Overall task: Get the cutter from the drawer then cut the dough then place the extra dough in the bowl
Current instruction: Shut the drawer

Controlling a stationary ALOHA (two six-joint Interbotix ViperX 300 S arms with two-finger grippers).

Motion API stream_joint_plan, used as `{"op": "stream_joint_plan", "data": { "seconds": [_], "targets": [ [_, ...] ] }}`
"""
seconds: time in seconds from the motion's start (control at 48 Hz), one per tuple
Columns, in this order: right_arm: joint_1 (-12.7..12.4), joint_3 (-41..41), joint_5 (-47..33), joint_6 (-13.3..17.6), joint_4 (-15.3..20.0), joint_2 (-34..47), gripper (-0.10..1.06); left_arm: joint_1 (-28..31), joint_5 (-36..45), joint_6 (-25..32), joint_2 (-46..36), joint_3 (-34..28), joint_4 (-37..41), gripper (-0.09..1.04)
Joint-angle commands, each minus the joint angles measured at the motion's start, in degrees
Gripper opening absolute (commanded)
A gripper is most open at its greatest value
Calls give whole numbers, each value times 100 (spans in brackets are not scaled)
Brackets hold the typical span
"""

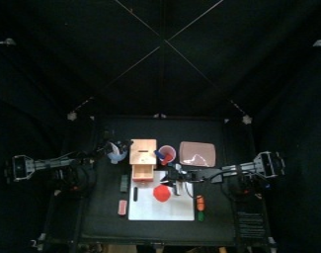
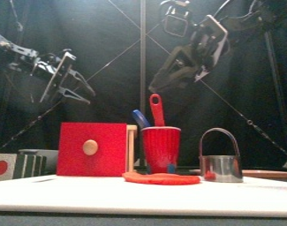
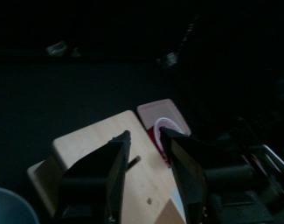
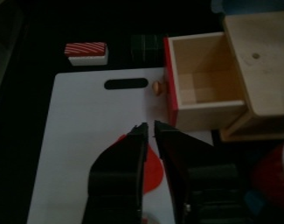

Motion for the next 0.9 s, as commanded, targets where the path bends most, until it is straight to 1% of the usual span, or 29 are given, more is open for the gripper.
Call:
{"op": "stream_joint_plan", "data": {
  "seconds": [0.021, 0.062, 0.167, 0.229, 0.312, 0.396, 0.542, 0.708, 0.896],
  "targets": [
    [18, -545, -70, 0, -123, 352, 45, 457, 448, 9, 325, -448, -149, 61],
    [18, -721, -79, -9, -185, 545, 40, 536, 492, 18, 431, -510, -220, 56],
    [9, -1020, -53, -9, -316, 861, 33, 624, 527, 18, 677, -642, -272, 43],
    [0, -1195, -62, 9, -378, 1028, 31, 642, 519, 9, 791, -712, -290, 36],
    [-9, -1415, -53, 9, -413, 1248, 31, 642, 527, 9, 976, -861, -334, 30],
    [-9, -1635, -26, -26, -422, 1477, 31, 668, 571, 9, 1266, -1081, -422, 30],
    [-9, -2021, 255, 18, -439, 1846, 31, 791, 721, 18, 1837, -1512, -475, 30],
    [-9, -2452, 923, 18, -501, 2197, 31, 967, 1354, 9, 2496, -2136, -492, 30],
    [-18, -2795, 1521, 26, -624, 2408, 31, 1037, 1978, 9, 2795, -2479, -492, 30]
  ]
}}
